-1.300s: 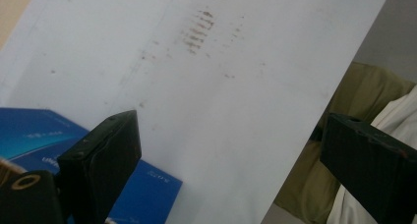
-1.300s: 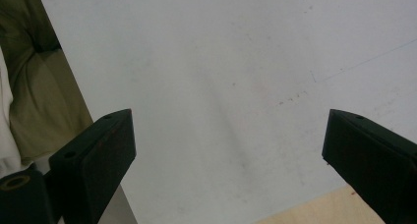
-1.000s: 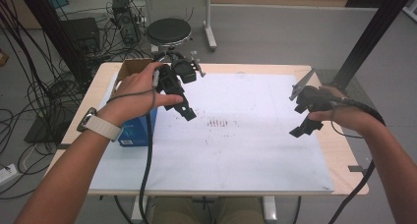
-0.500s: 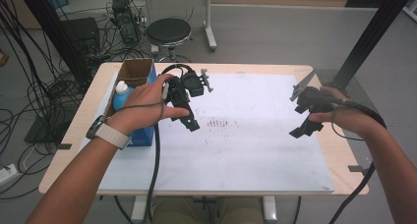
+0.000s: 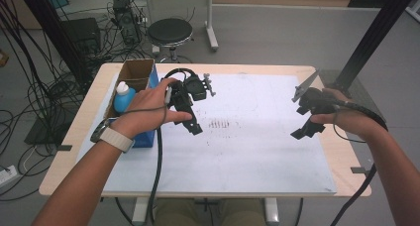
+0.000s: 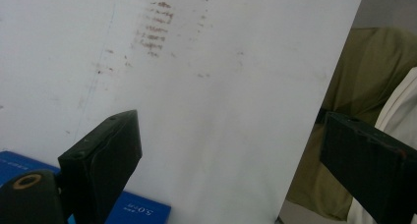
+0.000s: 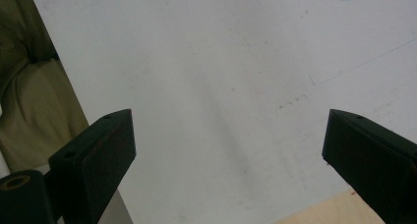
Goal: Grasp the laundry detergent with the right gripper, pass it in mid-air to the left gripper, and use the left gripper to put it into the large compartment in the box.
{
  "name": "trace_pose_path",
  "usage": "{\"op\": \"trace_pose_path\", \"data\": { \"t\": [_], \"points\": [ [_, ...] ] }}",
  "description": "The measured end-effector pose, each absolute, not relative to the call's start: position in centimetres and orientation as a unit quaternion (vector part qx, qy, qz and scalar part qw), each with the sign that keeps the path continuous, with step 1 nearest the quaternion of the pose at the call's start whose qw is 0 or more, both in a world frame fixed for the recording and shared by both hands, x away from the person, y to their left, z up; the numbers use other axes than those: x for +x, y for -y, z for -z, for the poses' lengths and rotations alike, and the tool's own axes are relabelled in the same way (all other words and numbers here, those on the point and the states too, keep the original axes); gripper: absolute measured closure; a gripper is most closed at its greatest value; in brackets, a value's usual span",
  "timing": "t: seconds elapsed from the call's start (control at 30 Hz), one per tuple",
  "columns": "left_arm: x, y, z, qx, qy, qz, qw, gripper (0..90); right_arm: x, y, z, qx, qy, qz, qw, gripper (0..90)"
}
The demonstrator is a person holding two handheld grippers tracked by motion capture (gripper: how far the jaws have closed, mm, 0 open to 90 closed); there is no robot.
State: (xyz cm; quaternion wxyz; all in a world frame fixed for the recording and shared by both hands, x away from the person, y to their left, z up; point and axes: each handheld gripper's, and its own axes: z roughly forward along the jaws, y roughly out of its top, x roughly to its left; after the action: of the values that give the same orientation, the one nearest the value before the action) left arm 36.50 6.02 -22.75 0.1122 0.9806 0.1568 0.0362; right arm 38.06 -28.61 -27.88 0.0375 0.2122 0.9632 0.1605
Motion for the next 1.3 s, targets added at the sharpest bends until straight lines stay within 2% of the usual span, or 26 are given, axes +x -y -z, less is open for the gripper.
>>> {"op": "trace_pose_path", "data": {
  "t": [1.3],
  "points": [
    [36.44,-6.58,23.28,0.980,-0.163,-0.034,0.111,9.6,37.84,28.46,28.06,0.210,-0.963,-0.162,0.042,5.7]
  ]
}}
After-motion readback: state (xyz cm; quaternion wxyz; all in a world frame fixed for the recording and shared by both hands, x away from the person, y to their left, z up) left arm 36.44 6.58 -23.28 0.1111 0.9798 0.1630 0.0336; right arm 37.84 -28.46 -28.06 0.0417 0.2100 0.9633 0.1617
